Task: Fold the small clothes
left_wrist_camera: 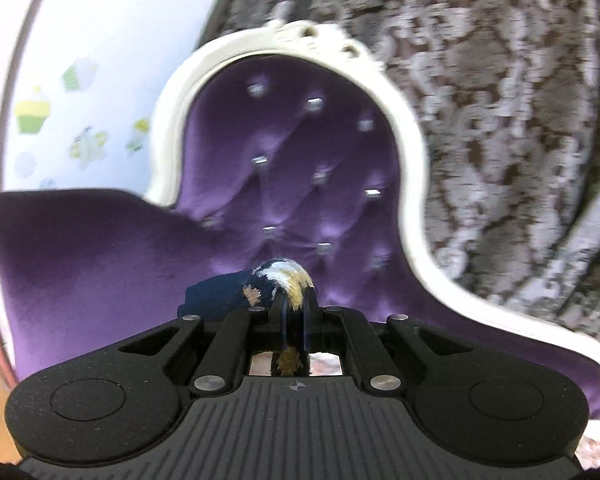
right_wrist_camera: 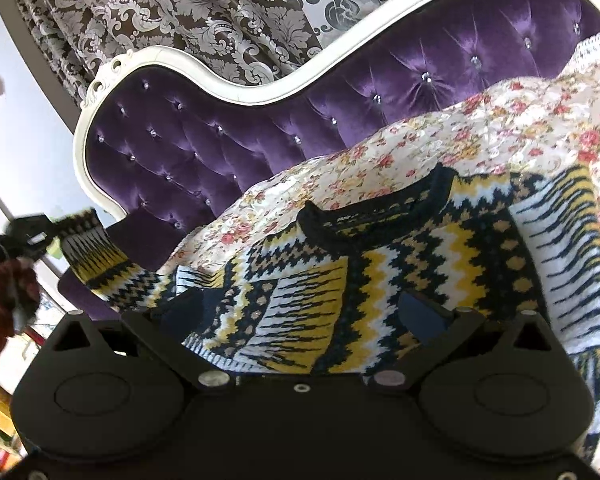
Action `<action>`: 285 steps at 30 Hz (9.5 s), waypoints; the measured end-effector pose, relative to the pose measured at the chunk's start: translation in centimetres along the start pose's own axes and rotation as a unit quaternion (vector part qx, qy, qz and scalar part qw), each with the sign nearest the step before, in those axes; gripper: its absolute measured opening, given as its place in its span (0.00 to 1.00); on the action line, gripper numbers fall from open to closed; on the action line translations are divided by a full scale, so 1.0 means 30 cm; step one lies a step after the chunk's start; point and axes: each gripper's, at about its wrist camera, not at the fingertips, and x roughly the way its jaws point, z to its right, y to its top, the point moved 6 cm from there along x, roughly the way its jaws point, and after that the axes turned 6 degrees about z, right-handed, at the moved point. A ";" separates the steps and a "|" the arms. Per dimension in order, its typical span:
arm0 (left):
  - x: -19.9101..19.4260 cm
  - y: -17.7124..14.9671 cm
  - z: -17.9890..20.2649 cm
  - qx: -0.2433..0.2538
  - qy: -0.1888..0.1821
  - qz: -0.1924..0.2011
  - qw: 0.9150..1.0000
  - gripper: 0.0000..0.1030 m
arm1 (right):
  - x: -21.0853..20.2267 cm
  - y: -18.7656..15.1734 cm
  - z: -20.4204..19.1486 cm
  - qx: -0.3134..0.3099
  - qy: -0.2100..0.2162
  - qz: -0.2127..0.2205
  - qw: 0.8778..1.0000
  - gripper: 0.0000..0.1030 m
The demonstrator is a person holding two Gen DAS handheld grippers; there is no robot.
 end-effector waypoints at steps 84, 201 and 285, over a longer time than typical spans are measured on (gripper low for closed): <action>0.038 -0.830 0.208 0.153 0.011 -0.225 0.962 0.81 | 0.104 -0.052 -0.094 -0.257 -0.140 -0.019 0.956 1.00; 0.054 -0.826 0.199 0.140 -0.003 -0.231 0.963 0.83 | -0.078 0.046 0.287 0.141 -0.025 -0.046 0.989 0.23; -0.865 -0.680 0.219 0.109 -0.156 -0.191 0.963 0.99 | -0.549 -0.113 0.042 0.007 -0.051 0.078 0.996 1.00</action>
